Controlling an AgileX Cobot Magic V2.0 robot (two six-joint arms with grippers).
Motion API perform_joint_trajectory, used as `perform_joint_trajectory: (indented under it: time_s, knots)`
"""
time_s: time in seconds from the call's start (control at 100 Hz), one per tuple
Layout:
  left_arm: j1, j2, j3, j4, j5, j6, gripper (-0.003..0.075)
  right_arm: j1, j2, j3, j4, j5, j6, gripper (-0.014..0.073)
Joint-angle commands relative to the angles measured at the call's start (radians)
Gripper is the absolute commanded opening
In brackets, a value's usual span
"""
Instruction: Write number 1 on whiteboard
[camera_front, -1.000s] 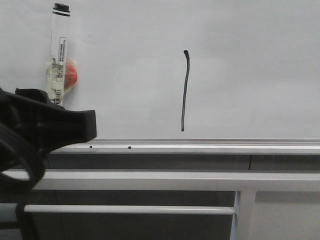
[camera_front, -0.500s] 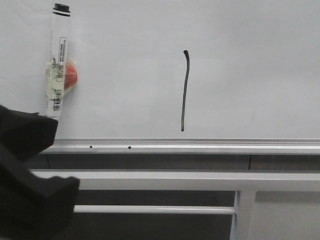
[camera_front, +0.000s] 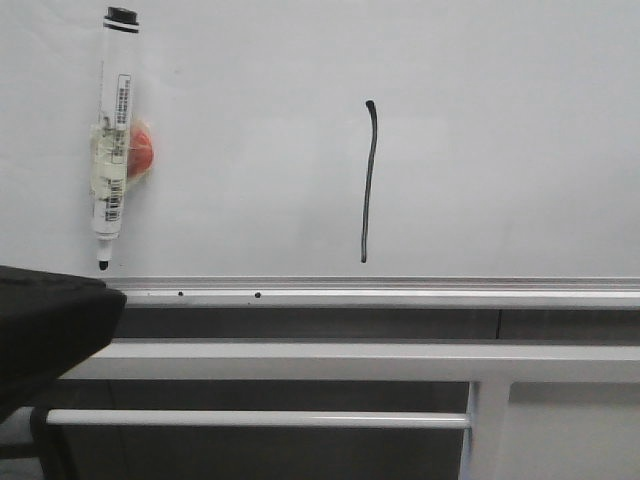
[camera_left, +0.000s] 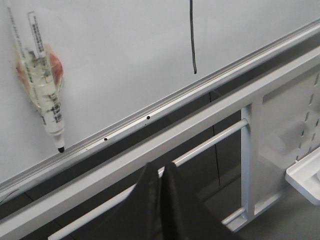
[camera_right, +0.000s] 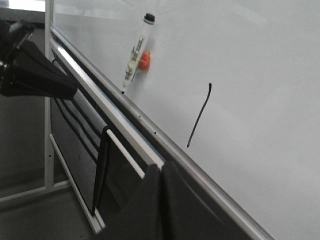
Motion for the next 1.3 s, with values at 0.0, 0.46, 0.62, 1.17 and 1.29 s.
perform_joint_trajectory:
  time_s: [0.0, 0.46, 0.62, 1.17, 1.29]
  knots:
    - [-0.02, -0.023, -0.014, 0.069, -0.136, 0.013, -0.002, -0.007, -0.003, -0.001, 0.004, -0.121, -0.001, -0.0063]
    - [-0.034, -0.023, -0.014, 0.314, -0.13, 0.018, -0.002, -0.007, -0.003, -0.001, 0.004, -0.117, -0.001, -0.0063]
    - [-0.034, -0.023, -0.014, 0.314, -0.13, 0.018, -0.002, -0.007, -0.003, -0.001, 0.004, -0.117, -0.001, -0.0063]
    - [0.092, -0.249, -0.109, 0.912, -0.185, -0.026, -0.002, -0.007, -0.003, -0.001, 0.004, -0.119, -0.001, -0.0063]
    - [0.24, -0.324, -0.109, 1.153, -0.09, -0.103, -0.002, -0.007, -0.003, -0.001, 0.004, -0.119, -0.001, -0.0063]
